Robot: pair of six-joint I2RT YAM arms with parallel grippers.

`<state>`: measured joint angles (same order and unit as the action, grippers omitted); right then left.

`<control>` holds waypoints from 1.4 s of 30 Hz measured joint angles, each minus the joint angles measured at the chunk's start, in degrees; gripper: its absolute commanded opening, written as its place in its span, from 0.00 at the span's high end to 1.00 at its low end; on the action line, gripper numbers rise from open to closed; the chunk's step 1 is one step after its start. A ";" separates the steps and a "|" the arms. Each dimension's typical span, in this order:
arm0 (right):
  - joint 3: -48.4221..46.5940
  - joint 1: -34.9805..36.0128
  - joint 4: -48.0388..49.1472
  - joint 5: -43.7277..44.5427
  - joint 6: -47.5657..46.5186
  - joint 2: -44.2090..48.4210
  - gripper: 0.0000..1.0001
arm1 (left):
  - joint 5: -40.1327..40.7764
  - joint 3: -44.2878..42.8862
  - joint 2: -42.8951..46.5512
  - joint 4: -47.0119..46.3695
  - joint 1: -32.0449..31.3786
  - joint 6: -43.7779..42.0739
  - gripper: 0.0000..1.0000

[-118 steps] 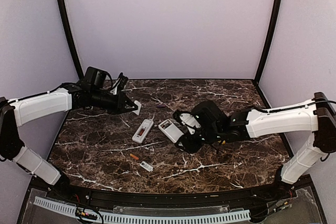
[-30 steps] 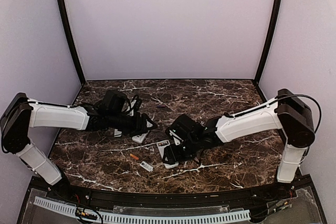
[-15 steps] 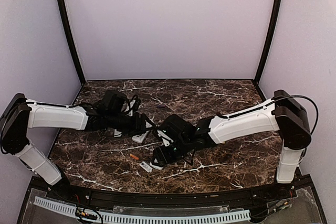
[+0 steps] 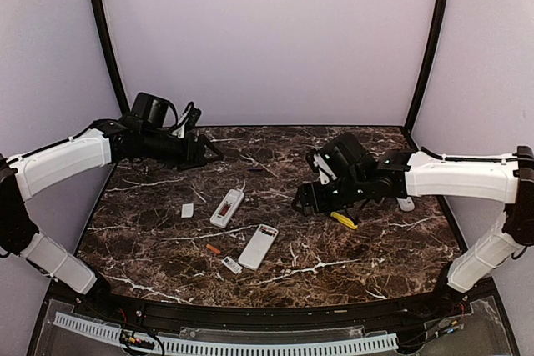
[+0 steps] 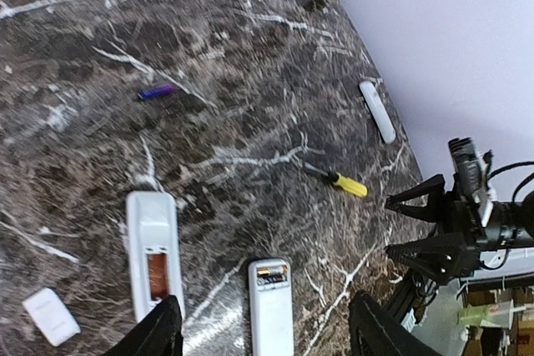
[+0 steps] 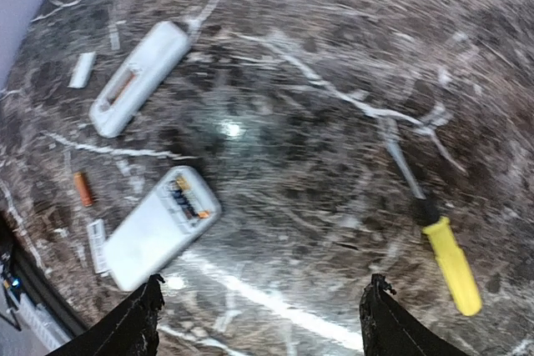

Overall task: Unload the batteries from the remote control
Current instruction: Adjust the remote control without the battery cover at the center of the board, then pick up the screwdriver from the center of the board.

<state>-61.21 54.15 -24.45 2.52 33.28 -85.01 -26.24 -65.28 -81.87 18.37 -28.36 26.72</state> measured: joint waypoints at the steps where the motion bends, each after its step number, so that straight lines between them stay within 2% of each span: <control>1: 0.94 -1.97 -0.70 0.13 -0.07 0.17 0.20 | -0.35 -1.01 0.31 0.83 1.42 -1.14 0.33; 5: 4.57 -8.52 -3.98 0.28 -0.48 -0.09 0.21 | 0.59 -3.06 1.62 2.38 5.86 -5.79 0.32; 11: 5.53 -15.89 -5.33 -0.37 -2.10 -1.90 0.24 | 3.08 -2.75 1.84 4.22 6.40 -9.90 0.32; 18: 6.51 -20.83 -3.82 -1.62 -4.87 -4.24 0.29 | 6.64 -1.75 3.74 5.77 6.84 -11.98 0.31; 28: 7.17 -21.68 -2.54 -5.77 -6.71 -7.78 0.32 | 8.55 -0.55 7.74 6.05 6.88 -12.63 0.31; 42: 8.63 -16.70 -2.67 -5.97 -6.19 -7.89 0.37 | 8.00 -0.24 7.69 6.19 6.88 -12.61 0.31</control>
<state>-52.58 37.45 -27.11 -3.44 27.09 -92.90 -18.24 -65.52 -74.17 24.56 -21.47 14.11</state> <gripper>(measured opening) 0.639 0.692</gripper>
